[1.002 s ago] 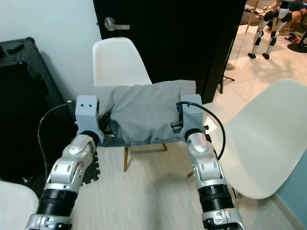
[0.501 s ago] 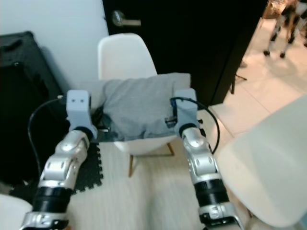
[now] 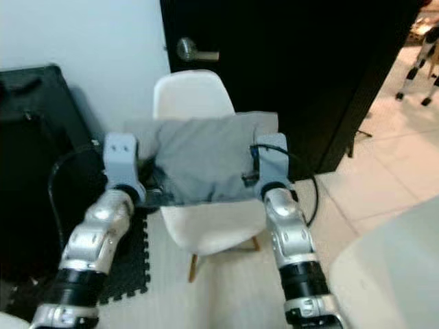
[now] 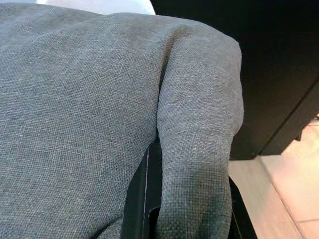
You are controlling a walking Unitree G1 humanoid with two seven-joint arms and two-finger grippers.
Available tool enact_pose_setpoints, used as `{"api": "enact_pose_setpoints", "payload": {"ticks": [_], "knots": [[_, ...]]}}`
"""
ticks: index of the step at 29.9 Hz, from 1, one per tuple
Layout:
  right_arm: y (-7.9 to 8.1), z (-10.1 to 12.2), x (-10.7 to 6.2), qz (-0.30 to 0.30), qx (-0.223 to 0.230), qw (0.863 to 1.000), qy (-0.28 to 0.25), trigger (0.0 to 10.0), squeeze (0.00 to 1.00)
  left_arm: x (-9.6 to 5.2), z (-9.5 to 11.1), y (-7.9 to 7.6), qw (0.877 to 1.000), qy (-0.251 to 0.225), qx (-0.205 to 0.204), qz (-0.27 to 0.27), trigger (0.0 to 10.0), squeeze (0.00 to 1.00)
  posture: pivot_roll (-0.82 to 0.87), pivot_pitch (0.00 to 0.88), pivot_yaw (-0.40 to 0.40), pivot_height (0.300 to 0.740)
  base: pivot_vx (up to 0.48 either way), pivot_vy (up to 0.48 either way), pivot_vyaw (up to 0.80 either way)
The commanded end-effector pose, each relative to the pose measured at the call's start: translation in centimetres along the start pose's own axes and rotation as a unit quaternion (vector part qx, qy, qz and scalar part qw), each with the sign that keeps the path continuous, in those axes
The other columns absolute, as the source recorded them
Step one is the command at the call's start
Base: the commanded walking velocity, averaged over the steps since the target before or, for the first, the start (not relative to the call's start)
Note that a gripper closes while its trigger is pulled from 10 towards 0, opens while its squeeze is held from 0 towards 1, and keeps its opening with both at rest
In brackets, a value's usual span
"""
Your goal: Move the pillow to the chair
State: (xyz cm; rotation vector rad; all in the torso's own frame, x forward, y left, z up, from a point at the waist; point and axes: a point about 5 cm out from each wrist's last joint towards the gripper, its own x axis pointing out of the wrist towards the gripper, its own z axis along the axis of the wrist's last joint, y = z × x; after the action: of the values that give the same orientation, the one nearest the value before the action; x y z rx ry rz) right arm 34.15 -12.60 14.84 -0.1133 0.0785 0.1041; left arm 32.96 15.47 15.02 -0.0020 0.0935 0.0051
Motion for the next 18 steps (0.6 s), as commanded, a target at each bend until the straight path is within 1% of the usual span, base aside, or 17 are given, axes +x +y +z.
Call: {"api": "enact_pose_setpoints", "payload": {"ticks": [1,12,14,16,18], "knots": [[-0.02,0.09,-0.01,0.004,-0.003,1.000,-0.008,10.0,0.00,-0.08,0.95,-0.55,1.000,-0.025,0.002,-0.011,10.0,0.00,0.03,0.043,0.005,0.740,0.405,0.000,0.00],[-0.01,0.09,0.04,0.006,-0.002,1.000,-0.009,10.0,0.00,-0.04,0.96,-0.54,1.000,-0.024,0.002,-0.011,10.0,0.00,0.03,0.051,0.005,0.740,0.406,0.000,0.00],[-0.05,0.05,0.03,0.004,-0.007,1.000,-0.007,10.0,0.00,-0.03,0.97,-0.52,1.000,-0.024,0.002,-0.011,10.0,0.00,0.03,0.051,0.005,0.740,0.409,0.000,0.00],[0.07,-0.02,0.01,0.014,-0.031,0.999,-0.004,10.0,0.00,-0.02,0.98,-0.50,1.000,-0.024,0.002,-0.010,10.0,0.00,0.03,0.053,0.004,0.740,0.403,0.000,0.80],[0.16,-0.08,0.01,0.018,-0.038,0.999,-0.003,10.0,0.00,-0.02,0.97,-0.50,1.000,-0.024,0.002,-0.010,10.0,0.00,0.03,0.053,0.003,0.740,0.403,0.000,0.80]]}}
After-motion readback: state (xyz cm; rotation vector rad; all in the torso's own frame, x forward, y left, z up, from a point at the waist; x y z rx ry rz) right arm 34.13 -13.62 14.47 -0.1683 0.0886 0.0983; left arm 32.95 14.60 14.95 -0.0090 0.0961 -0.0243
